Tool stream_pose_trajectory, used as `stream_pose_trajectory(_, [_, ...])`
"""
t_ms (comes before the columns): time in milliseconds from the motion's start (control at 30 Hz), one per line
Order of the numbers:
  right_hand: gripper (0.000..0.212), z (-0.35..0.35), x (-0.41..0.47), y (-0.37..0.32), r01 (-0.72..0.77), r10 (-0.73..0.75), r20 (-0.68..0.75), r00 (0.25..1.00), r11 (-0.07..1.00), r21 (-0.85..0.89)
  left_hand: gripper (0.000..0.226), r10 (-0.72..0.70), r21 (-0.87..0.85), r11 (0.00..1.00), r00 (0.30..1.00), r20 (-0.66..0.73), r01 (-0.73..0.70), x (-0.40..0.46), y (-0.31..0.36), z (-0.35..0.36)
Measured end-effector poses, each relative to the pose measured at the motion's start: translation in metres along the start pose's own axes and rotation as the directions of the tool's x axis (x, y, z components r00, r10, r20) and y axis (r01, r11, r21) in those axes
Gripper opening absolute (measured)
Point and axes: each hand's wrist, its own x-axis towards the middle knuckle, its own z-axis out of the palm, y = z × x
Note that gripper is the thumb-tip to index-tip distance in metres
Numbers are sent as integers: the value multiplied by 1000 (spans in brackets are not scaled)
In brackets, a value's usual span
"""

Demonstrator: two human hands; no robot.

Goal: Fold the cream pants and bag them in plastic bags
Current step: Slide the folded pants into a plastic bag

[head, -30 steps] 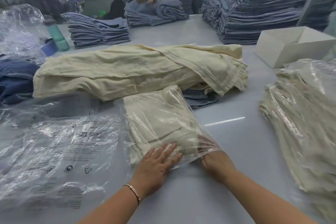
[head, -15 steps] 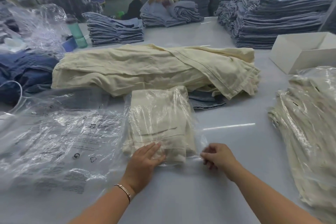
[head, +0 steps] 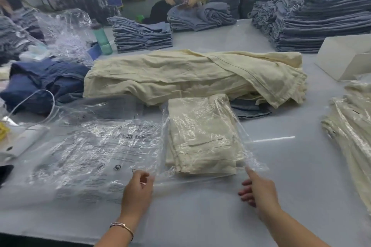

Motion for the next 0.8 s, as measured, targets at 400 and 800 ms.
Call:
stream_pose_trajectory(400, [32, 175, -88, 25, -212, 177, 530, 829, 977, 4, 12, -258, -231, 869, 798, 544, 438, 9, 10, -27])
stream_pose_trajectory(800, [21, 205, -91, 26, -181, 109, 235, 966, 934, 308, 23, -36, -173, 974, 852, 522, 147, 19, -9, -26])
